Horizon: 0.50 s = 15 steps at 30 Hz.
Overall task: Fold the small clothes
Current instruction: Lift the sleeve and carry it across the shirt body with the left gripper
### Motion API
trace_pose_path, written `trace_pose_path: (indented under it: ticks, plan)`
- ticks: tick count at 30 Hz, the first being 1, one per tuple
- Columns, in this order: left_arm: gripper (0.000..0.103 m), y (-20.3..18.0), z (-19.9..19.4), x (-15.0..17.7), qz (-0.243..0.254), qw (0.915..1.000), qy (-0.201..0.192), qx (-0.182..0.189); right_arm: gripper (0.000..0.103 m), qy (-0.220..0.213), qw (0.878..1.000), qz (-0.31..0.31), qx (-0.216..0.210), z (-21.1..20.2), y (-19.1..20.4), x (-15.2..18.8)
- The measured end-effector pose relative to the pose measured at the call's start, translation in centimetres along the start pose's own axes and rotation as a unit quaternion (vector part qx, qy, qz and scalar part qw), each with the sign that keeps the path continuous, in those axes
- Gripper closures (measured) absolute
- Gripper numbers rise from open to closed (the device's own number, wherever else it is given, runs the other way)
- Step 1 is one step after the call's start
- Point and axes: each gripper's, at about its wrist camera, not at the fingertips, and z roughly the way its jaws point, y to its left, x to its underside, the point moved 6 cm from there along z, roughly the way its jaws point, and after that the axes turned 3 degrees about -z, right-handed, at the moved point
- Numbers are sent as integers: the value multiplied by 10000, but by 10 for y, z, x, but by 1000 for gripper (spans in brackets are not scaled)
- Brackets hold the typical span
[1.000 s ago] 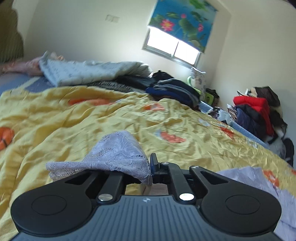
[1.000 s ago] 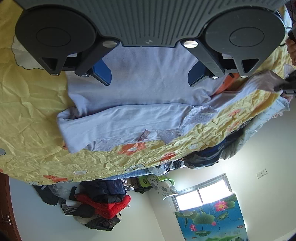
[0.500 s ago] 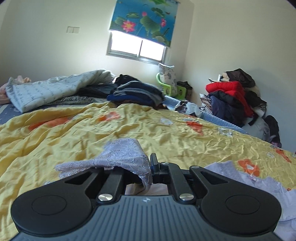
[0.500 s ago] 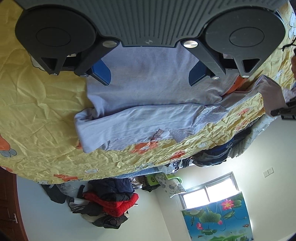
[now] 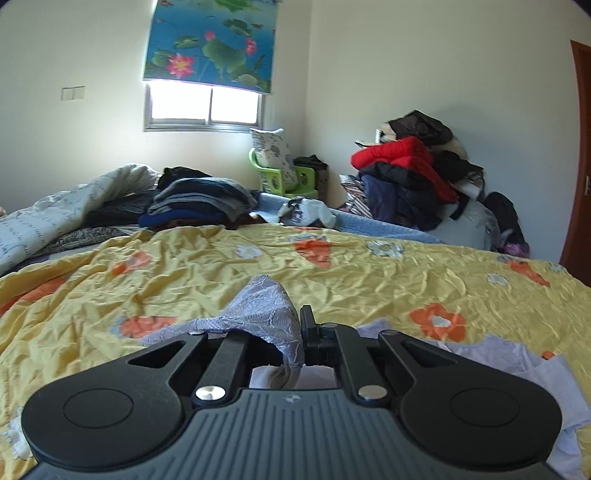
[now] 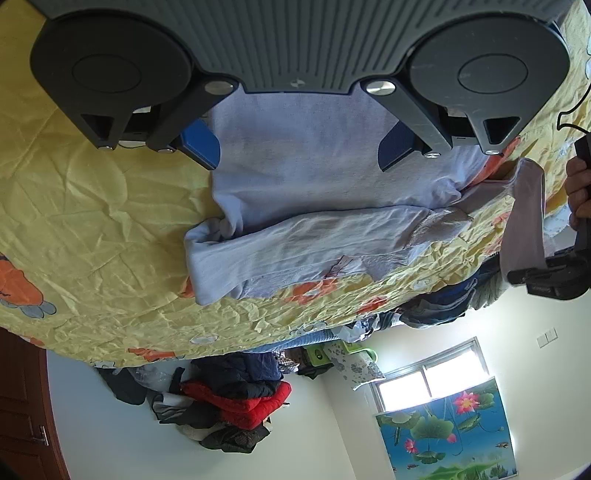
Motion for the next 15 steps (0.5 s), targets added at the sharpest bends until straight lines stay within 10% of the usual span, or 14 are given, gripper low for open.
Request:
trace_pose_path:
  ticks: [15]
  plan:
    - [95, -69, 10, 24, 446, 9973, 381, 440, 10, 8, 9970, -767, 103, -1, 16, 5]
